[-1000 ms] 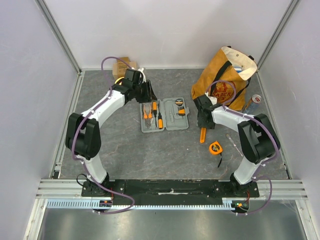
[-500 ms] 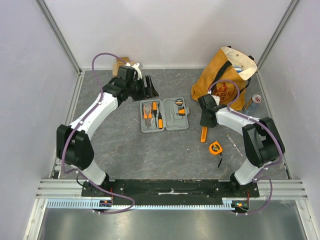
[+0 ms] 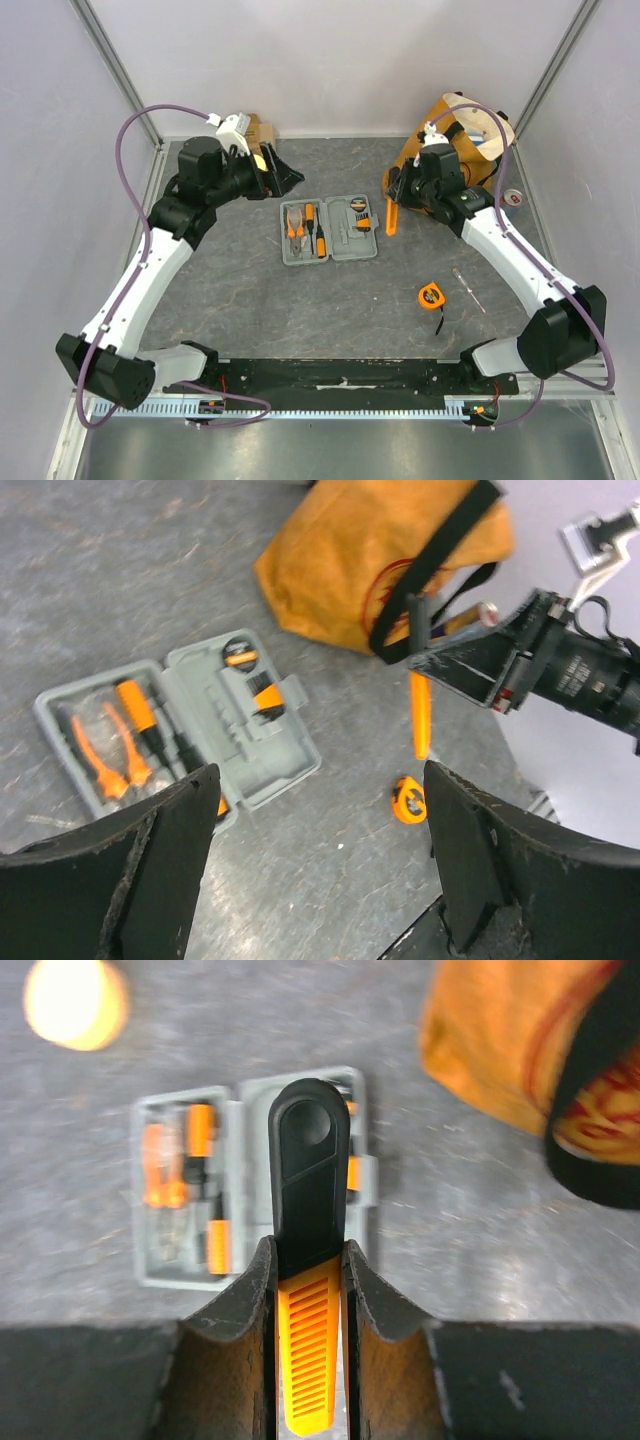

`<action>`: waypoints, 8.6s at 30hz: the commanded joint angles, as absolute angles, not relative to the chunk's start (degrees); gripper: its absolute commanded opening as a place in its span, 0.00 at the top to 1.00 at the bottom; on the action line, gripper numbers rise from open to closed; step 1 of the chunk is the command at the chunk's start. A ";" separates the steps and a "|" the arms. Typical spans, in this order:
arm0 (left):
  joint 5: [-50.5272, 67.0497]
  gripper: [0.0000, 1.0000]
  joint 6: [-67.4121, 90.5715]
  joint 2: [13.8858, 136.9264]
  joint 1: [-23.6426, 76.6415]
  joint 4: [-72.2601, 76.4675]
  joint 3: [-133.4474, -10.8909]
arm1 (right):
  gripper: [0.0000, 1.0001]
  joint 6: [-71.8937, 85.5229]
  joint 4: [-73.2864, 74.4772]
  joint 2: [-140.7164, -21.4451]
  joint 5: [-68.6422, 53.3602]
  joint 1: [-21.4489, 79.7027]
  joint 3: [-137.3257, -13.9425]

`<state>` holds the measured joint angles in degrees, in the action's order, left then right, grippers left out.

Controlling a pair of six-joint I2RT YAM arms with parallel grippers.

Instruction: Pack the tool kit

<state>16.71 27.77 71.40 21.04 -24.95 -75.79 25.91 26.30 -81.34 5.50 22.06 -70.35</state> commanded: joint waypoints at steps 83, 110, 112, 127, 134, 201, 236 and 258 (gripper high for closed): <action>9.14 0.98 41.92 112.58 34.98 -38.76 -92.72 | 0.21 39.11 23.38 -72.51 8.96 27.51 -71.11; 5.19 0.91 47.55 123.48 36.30 -47.28 -99.14 | 0.21 38.93 23.91 -71.46 5.98 22.68 -67.76; 4.92 0.87 47.46 124.54 36.39 -49.30 -100.89 | 0.21 39.20 23.99 -71.37 5.89 22.76 -67.76; 3.78 0.47 45.44 124.19 36.21 -53.35 -106.00 | 0.21 39.55 23.82 -71.89 5.98 22.59 -67.76; 0.45 0.50 44.57 120.68 36.21 -53.79 -107.48 | 0.22 37.19 23.82 -72.07 5.02 22.59 -67.68; 17.84 0.74 33.49 126.74 24.78 -35.95 -99.67 | 1.00 26.72 28.83 -124.20 7.46 37.09 -84.20; 9.67 0.83 34.89 110.57 21.62 -37.79 -97.30 | 0.72 23.12 25.49 -118.65 10.37 39.46 -90.35; 8.62 0.77 32.52 101.61 17.93 -36.39 -90.18 | 0.52 23.02 34.98 -112.60 23.01 40.17 -101.95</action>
<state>9.50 34.81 106.65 18.68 -38.48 -90.52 22.57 33.32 -119.98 16.80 40.66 -97.21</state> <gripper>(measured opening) 0.212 0.419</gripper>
